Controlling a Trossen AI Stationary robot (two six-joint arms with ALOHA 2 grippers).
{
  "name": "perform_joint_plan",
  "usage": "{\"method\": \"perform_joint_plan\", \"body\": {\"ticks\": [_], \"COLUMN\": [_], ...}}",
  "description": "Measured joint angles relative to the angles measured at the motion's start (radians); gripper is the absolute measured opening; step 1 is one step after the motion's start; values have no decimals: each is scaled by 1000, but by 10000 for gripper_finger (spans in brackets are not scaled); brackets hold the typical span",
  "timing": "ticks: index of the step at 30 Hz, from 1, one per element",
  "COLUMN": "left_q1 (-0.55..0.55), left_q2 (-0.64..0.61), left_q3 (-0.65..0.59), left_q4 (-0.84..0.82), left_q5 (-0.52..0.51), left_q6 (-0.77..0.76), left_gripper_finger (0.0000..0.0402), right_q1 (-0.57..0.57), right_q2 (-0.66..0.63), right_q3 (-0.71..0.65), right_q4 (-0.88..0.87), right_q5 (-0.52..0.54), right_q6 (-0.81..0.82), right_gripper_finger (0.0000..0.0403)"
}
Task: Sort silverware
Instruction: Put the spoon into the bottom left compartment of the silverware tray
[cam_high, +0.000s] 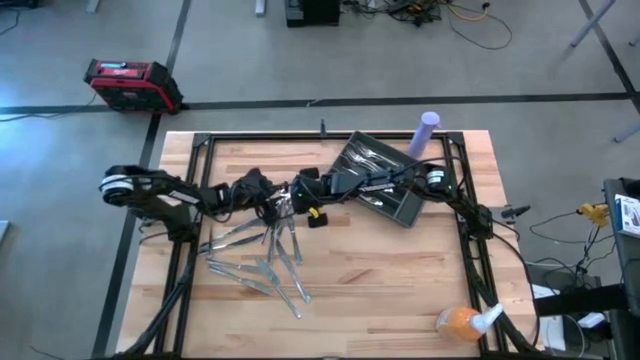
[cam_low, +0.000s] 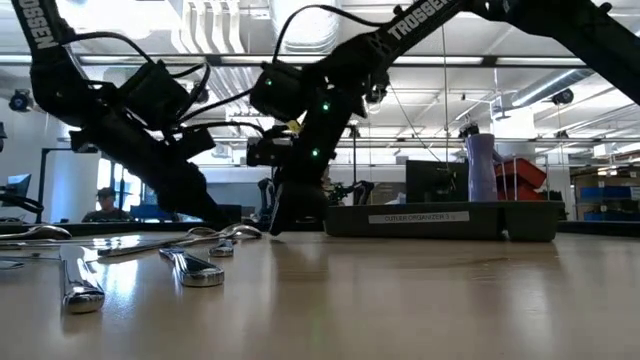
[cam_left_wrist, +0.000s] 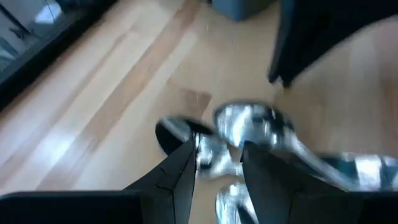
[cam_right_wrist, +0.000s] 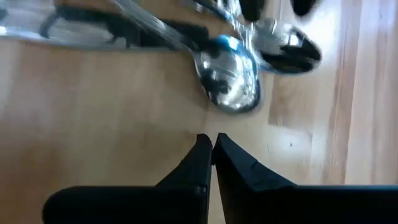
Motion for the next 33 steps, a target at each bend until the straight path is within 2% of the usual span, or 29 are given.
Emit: {"method": "perform_joint_plan", "body": {"ticks": [3,7,9,12,15,22,30,33], "left_q1": [0,0,0,0,0,-2,0,0], "left_q2": [63,154,199,266,324,343,341,333], "left_q3": [9,16,24,49,66,67,61,58], "left_q4": [53,167,195,232,255,279,308,305], "left_q5": [0,-2,-1,-2,-1,11,85,103], "left_q6": [21,25,25,21,14,5,56,74], "left_gripper_finger": [119,119,119,119,119,119,119,119], "right_q1": [10,10,8,9,10,26,64,66], "right_q2": [0,6,19,29,34,-7,-60,-69], "right_q3": [9,-7,-27,-40,-42,-34,-32,-33], "right_q4": [-32,-12,47,103,141,132,14,-31], "right_q5": [-15,-102,-90,-3,70,72,49,29], "right_q6": [79,223,295,371,373,296,234,166], "right_gripper_finger": [1,2,2,2,2,2,2,2]}}
